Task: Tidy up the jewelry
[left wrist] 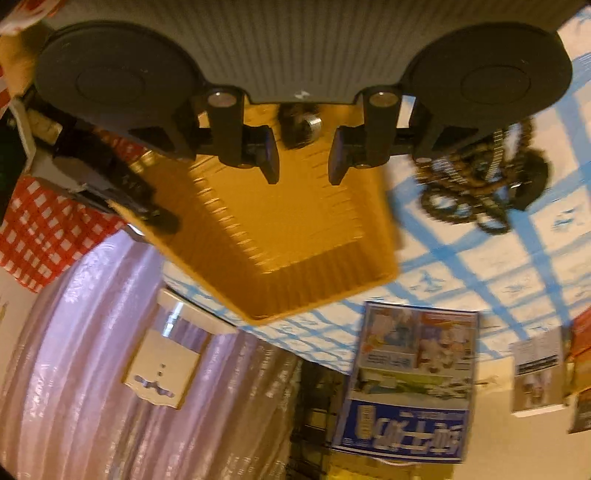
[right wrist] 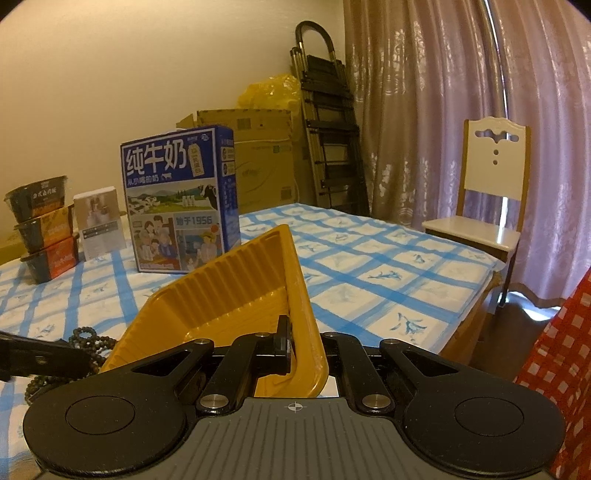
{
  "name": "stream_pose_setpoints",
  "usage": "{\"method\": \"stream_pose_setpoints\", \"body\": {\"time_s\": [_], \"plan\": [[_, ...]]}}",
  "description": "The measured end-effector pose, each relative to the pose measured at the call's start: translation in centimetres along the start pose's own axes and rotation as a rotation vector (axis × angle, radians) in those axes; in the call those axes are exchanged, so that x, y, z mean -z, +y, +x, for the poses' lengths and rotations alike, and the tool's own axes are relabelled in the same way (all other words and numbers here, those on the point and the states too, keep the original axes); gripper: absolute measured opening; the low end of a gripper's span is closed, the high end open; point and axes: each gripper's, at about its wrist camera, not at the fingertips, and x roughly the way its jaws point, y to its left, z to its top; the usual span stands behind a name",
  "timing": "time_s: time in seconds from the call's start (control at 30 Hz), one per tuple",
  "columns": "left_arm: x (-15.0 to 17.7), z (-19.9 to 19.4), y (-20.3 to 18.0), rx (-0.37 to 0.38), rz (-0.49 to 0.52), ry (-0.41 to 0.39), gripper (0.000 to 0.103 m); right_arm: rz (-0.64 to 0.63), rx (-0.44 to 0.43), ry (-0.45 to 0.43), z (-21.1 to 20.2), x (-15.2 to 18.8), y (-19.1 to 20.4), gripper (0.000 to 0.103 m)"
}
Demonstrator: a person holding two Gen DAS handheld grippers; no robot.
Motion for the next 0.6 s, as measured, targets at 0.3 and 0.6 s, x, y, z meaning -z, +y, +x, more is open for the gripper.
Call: {"method": "stream_pose_setpoints", "body": {"time_s": [0.3, 0.6], "plan": [[1.4, -0.5, 4.6, -0.147, -0.013, 0.033, 0.025, 0.016, 0.062, -0.013, 0.2, 0.1, -1.1, 0.005], [2.4, 1.4, 5.1, -0.176, 0.036, 0.058, 0.025, 0.021, 0.067, -0.018, 0.4, 0.4, -1.5, 0.005]]}}
